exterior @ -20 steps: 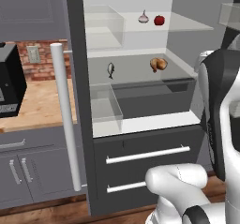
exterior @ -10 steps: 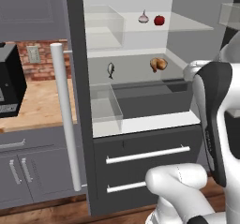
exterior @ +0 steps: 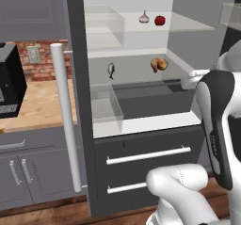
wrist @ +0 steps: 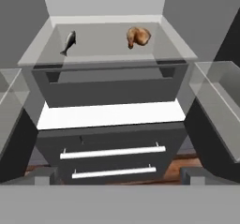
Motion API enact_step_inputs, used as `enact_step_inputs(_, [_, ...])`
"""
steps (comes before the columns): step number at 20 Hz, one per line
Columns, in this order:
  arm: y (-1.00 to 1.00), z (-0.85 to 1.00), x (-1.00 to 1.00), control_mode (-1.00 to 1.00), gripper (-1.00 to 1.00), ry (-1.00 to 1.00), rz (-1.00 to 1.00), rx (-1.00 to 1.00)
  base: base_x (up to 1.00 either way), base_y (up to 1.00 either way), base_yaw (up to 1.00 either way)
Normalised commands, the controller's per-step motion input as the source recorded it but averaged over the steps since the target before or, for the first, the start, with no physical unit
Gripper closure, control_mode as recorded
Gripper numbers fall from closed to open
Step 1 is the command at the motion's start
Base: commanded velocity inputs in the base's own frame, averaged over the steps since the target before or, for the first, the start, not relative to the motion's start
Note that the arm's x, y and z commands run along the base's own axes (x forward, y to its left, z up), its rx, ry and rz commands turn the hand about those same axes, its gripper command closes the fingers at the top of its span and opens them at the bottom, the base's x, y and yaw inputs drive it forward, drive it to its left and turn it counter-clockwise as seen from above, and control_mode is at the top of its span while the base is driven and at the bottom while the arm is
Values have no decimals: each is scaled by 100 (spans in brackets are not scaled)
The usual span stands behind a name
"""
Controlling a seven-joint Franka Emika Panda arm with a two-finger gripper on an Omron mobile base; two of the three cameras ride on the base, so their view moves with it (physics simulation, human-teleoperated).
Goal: Gather the tomato and garlic from the fridge and place them on a tray on the dining counter. Then gather the fish and chicken drumstick from the fridge and place them on the other tray.
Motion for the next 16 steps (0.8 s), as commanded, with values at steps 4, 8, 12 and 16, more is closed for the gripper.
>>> enact_step_inputs(4, [1,-13,7,-100,-100,0,4,0,0,0,0])
enact_step_inputs(8, [0,-1,3,100,-100,0,0,0,6,0,0])
enact_step_inputs(12, [0,0,0,100,-100,0,0,0,57,0,0])
enact_step_inputs(16, [0,0,0,100,-100,0,0,0,69,-1,0])
